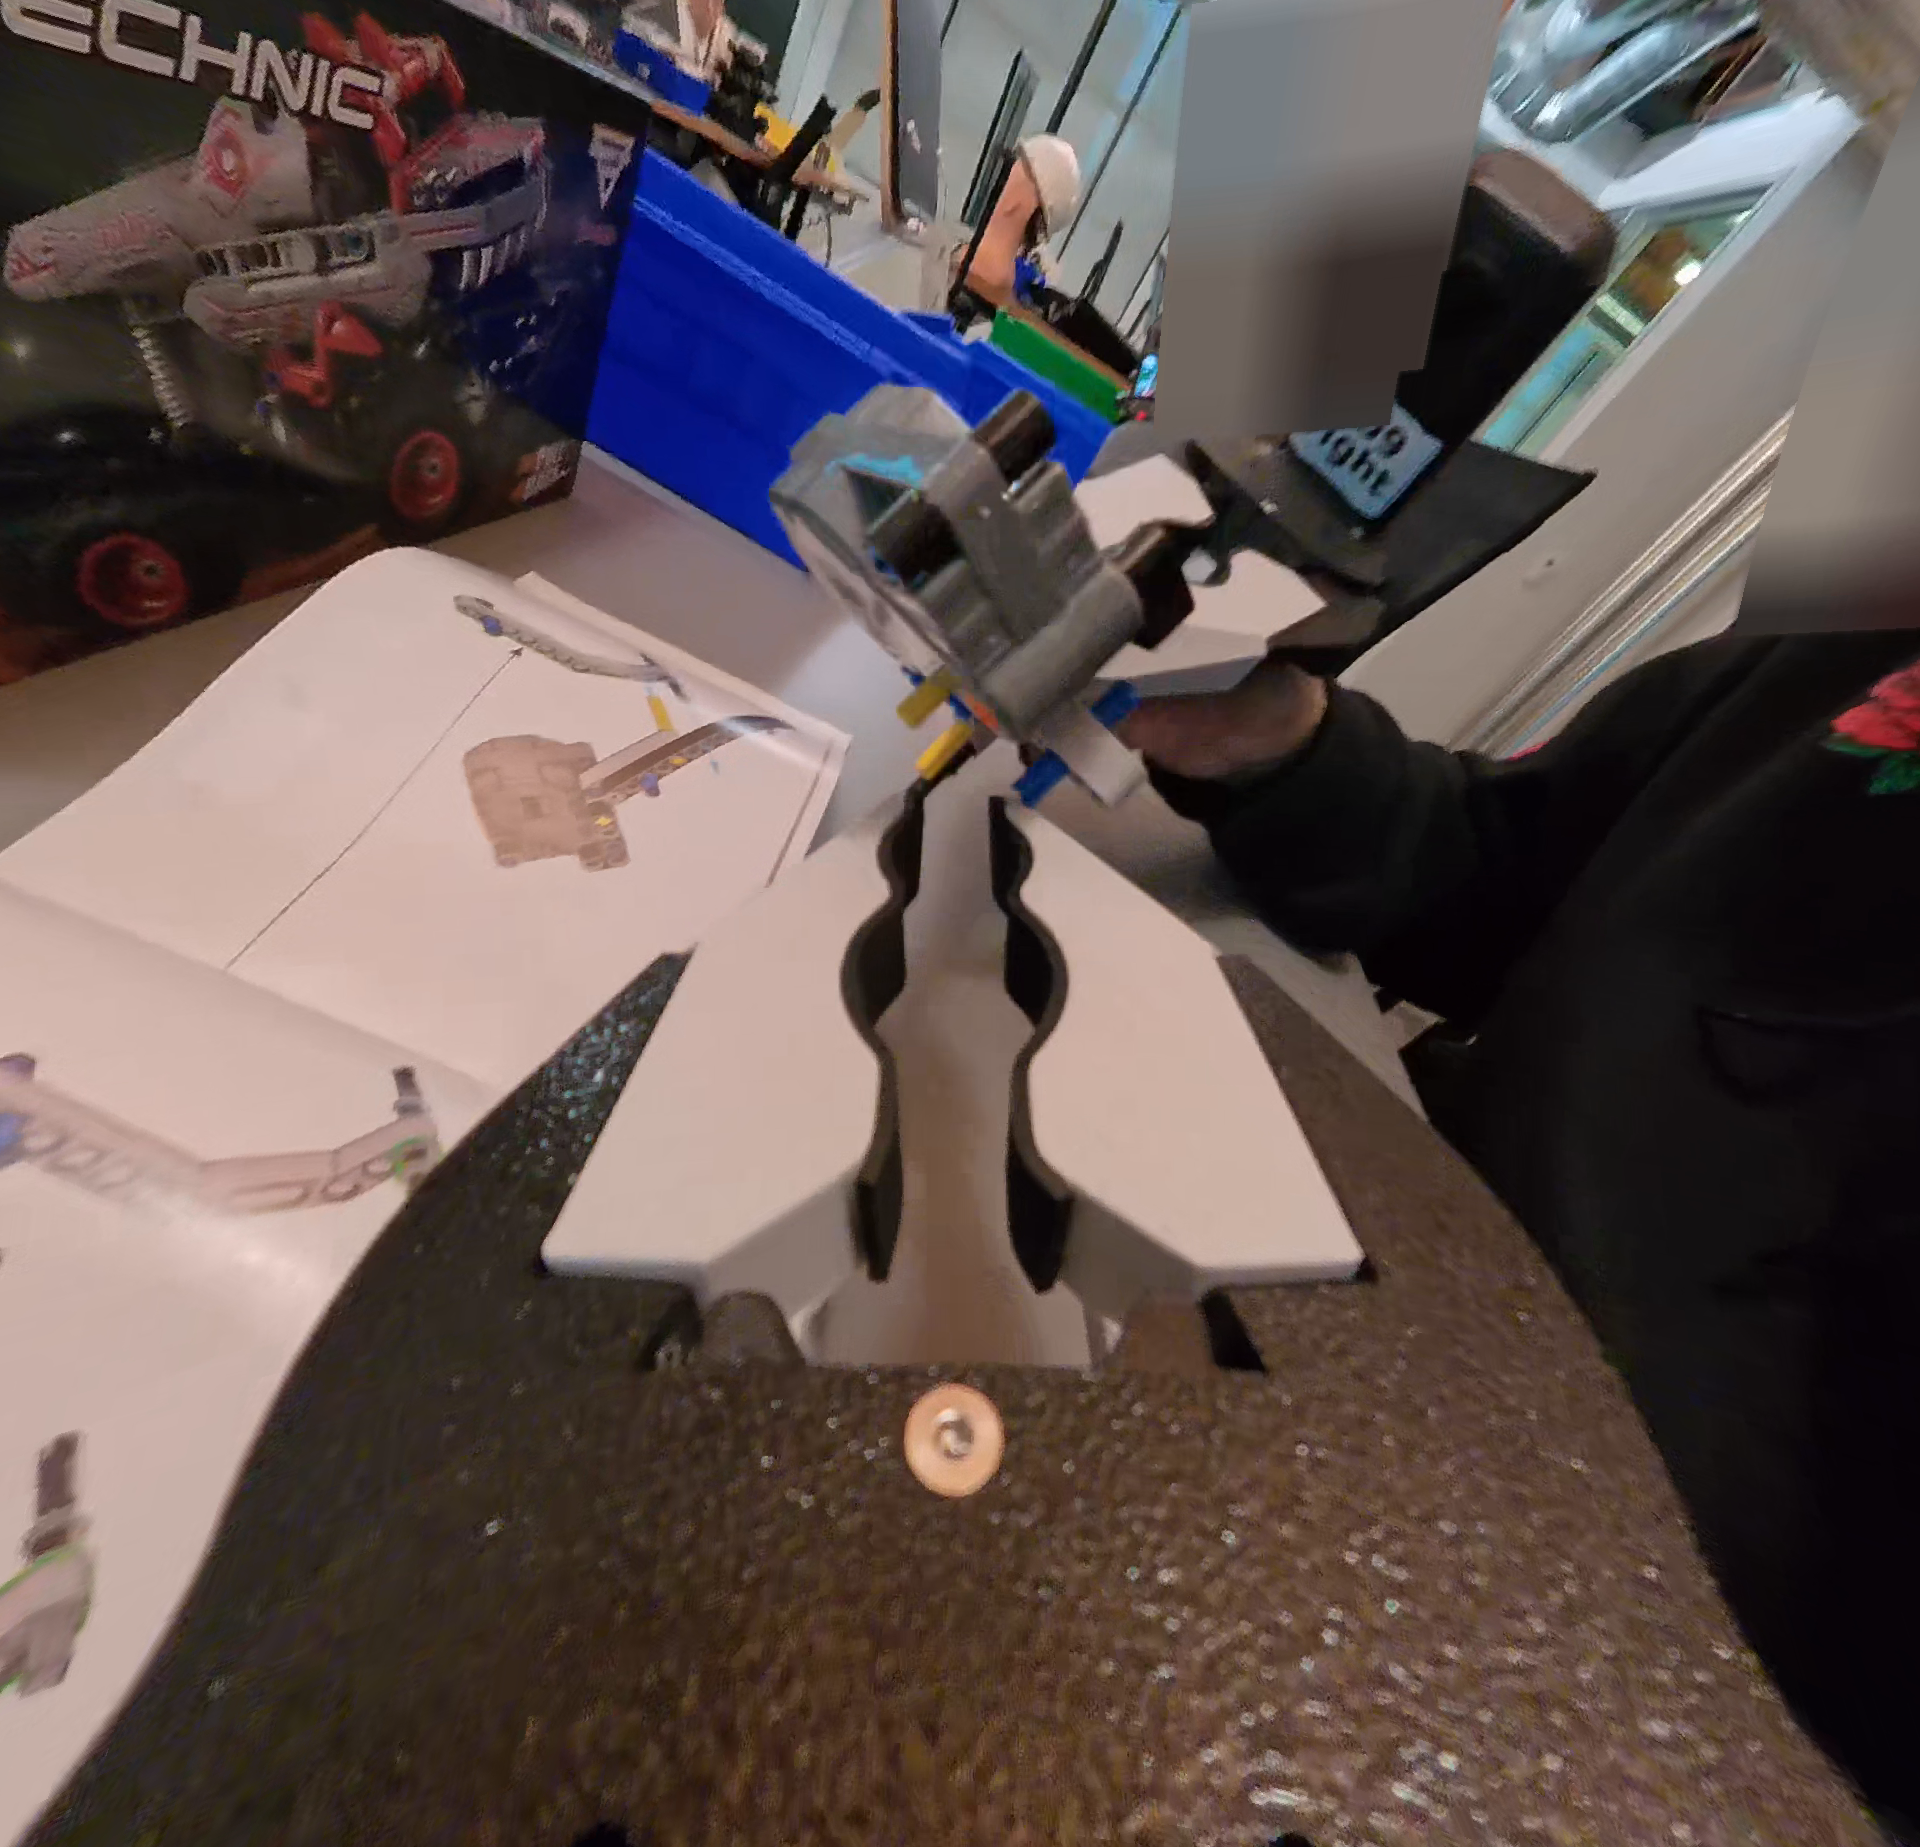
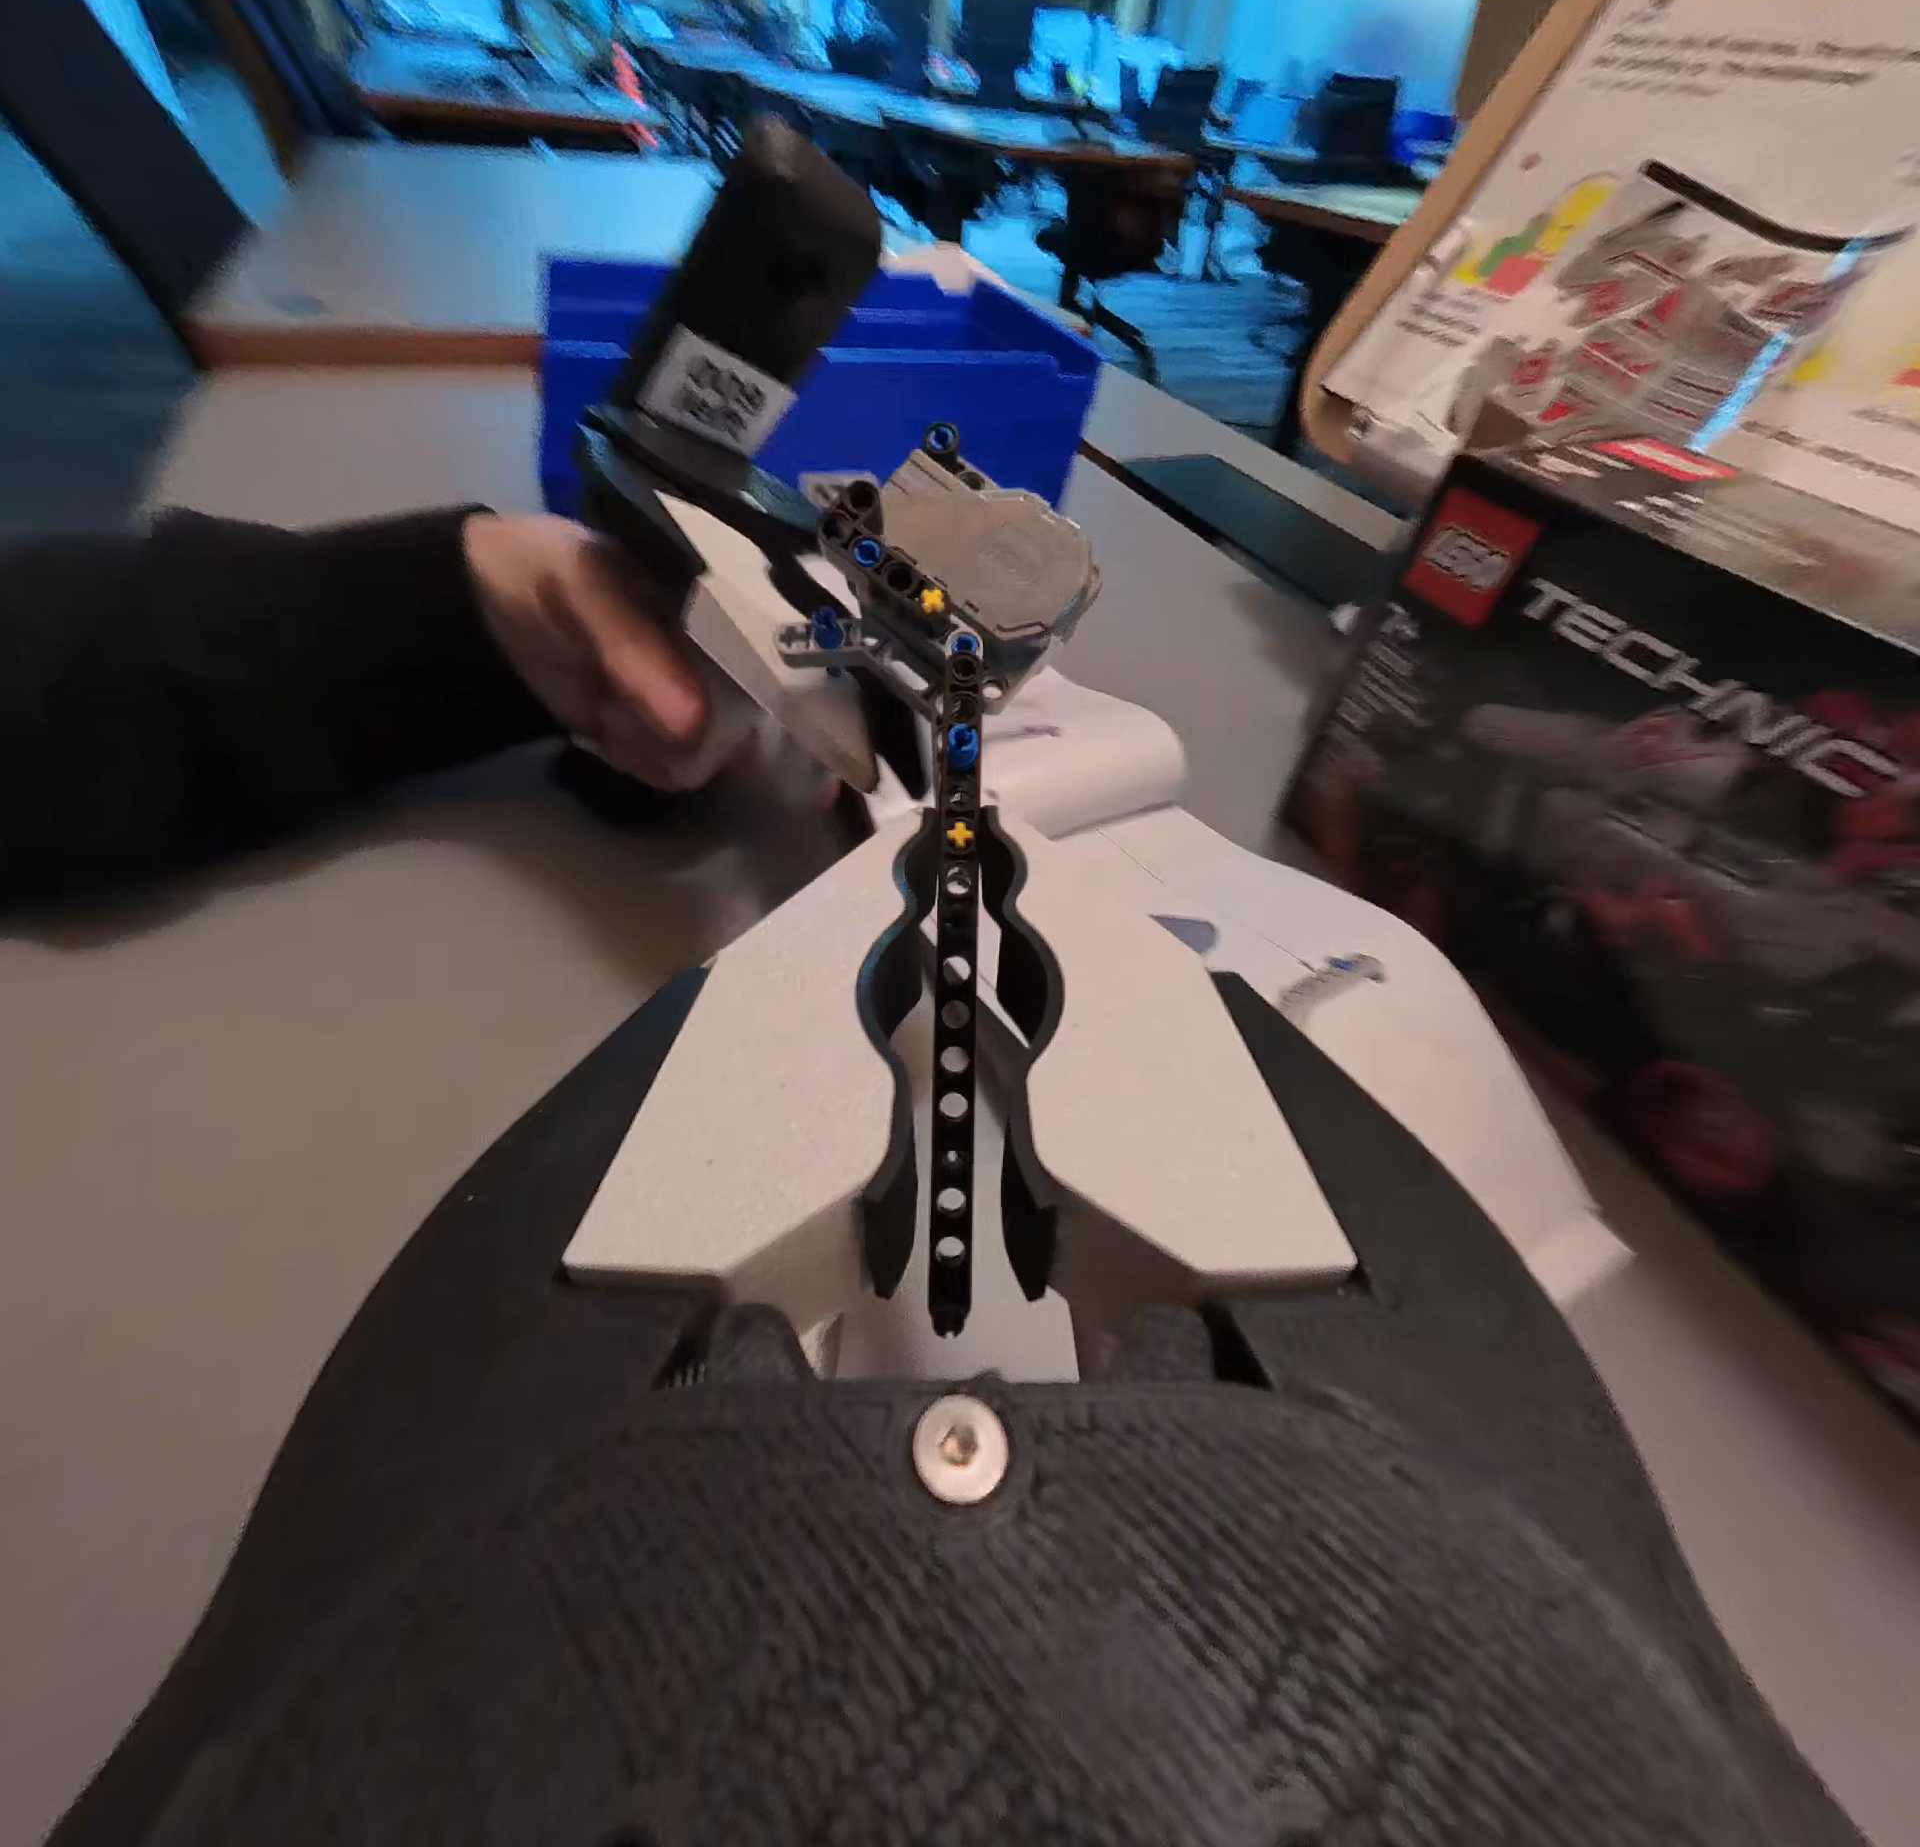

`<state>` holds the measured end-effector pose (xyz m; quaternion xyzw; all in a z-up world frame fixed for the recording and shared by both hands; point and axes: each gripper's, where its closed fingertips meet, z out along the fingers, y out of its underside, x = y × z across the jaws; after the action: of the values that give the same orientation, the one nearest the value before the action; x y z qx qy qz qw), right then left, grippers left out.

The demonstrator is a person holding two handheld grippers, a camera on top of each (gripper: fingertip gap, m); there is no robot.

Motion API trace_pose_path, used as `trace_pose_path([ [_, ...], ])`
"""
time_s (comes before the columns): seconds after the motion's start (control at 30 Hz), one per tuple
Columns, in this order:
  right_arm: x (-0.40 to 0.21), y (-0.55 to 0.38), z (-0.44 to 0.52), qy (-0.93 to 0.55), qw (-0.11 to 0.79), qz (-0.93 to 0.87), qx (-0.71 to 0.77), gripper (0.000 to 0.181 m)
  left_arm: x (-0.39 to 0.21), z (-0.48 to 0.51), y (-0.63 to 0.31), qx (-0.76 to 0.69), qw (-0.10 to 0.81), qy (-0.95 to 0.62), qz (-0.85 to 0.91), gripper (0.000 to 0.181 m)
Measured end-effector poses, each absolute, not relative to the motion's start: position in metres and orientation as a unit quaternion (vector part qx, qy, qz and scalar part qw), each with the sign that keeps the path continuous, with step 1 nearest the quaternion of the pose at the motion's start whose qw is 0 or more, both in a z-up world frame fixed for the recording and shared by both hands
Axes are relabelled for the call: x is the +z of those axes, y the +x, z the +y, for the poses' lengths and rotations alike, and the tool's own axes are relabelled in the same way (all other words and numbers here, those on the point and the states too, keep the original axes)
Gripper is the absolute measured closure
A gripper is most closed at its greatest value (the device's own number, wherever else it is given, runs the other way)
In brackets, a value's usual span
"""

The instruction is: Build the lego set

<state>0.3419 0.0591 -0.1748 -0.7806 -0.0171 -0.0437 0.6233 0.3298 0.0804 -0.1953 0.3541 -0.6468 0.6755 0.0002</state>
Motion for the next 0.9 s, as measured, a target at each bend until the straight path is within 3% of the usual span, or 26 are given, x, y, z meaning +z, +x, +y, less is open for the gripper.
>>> trace_pose_path([
  [0.27, -0.184, 0.331, 0.061, -0.79, 0.577, -0.061, -0.197, 0.177, -0.221, 0.096, 0.317, 0.592, -0.036, 0.347, -0.726, 0.165],
  [0.9, -0.197, 0.335, 0.067, -0.787, 0.575, -0.06, -0.215, 0.177, -0.228, 0.1, 0.312, 0.563, -0.054, 0.333, -0.754, 0.151],
])
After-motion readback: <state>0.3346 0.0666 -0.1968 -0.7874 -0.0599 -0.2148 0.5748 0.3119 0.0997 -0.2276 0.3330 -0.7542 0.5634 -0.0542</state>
